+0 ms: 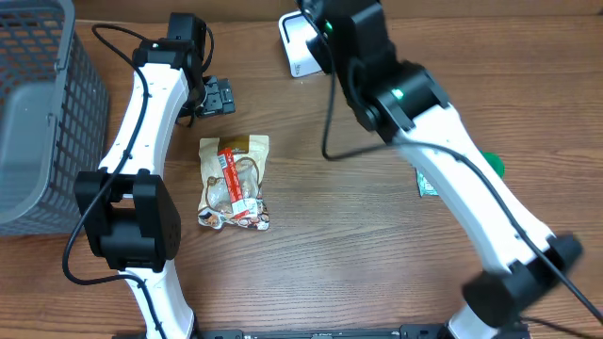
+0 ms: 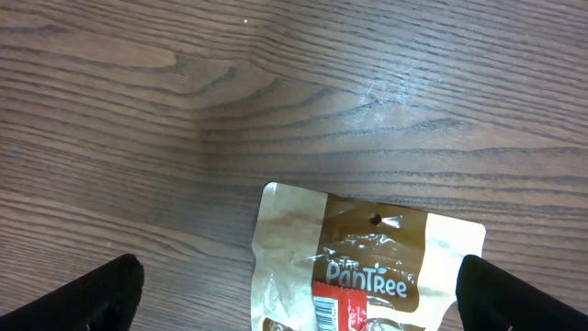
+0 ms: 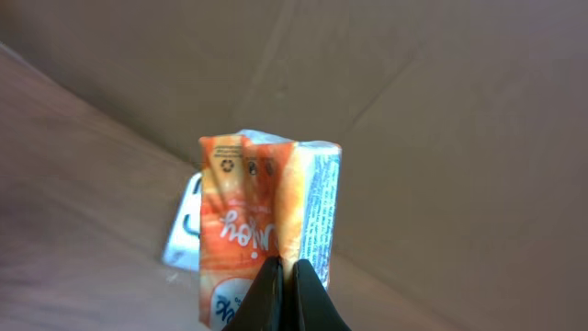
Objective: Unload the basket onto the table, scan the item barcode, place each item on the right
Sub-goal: 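Hold the orange packet in front of the white scanner with the right gripper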
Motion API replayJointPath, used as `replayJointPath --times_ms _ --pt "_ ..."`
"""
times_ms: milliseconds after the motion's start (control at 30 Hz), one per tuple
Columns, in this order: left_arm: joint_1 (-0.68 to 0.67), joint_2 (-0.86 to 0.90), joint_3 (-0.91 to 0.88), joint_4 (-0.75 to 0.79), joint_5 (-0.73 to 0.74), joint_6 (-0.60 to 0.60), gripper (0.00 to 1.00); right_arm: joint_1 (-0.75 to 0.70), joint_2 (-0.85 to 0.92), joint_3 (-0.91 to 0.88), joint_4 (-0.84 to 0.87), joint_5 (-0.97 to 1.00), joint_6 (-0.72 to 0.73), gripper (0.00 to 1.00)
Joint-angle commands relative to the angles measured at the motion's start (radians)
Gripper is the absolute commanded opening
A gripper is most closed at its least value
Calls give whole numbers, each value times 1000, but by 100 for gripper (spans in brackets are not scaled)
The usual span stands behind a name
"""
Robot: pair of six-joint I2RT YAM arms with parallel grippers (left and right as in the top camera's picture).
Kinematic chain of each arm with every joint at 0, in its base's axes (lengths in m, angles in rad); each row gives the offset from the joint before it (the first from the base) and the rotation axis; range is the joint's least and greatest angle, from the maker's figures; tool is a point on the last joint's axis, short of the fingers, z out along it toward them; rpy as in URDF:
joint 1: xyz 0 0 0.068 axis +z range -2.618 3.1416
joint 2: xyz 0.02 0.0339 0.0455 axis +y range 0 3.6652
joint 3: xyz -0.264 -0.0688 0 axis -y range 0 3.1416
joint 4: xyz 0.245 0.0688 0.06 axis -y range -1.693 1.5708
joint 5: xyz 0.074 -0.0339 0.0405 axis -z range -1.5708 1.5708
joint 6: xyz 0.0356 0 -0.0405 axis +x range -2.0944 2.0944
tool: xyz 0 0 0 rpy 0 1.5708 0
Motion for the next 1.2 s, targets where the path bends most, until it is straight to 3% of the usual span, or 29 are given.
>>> replayJointPath --times_ms 0,400,1033,1167 --pt "-2 -30 16 1 3 -3 100 -3 113 70 38 75 -127 3" --pt "-2 -30 16 1 3 -3 100 -46 386 69 339 77 -340 4" --pt "-2 -30 16 1 3 -3 100 -58 583 69 595 16 -343 4" --pt "-2 -30 16 1 3 -3 100 -63 618 69 669 43 -431 4"
